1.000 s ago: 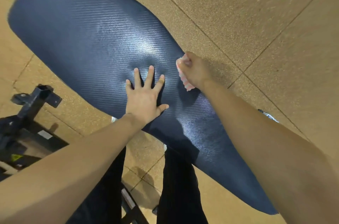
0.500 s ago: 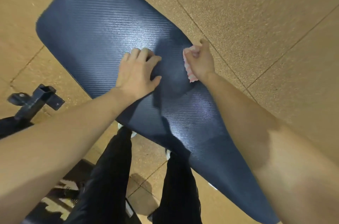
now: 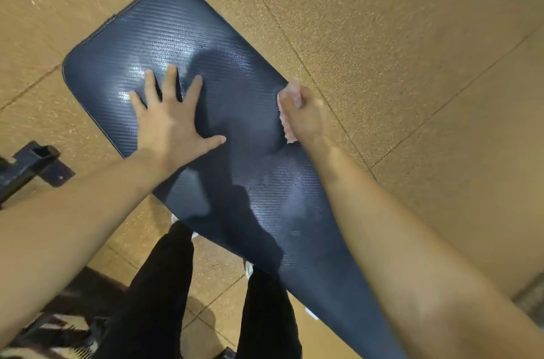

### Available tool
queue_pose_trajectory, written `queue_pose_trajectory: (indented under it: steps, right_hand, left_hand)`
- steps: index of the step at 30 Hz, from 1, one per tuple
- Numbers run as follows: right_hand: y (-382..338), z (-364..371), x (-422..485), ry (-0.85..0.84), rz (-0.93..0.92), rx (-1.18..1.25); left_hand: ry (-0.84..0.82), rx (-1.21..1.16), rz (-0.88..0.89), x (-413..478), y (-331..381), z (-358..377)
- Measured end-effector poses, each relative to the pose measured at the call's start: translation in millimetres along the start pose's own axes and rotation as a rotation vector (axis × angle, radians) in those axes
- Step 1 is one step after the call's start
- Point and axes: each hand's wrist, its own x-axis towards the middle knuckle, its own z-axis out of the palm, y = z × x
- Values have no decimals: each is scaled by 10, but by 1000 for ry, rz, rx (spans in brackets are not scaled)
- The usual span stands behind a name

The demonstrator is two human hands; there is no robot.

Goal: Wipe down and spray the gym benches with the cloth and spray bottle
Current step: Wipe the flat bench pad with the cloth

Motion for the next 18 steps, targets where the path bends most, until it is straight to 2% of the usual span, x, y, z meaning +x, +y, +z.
queue_pose_trajectory:
  steps: [4, 9, 13, 18]
  right_hand:
    - [-397, 105, 148, -122, -74, -39]
    - [-763, 250, 352, -293, -142, -47]
    - [-994, 445, 511, -320, -150, 7]
    - [-1277, 689, 734, -266, -336, -296]
  left_hand:
    - [-23, 54, -1, 5, -16, -7]
    - [-52, -15, 11, 10, -91, -22]
    - [-7, -36, 98, -26, -305, -9]
    - [29, -92, 158, -51, -464, 58]
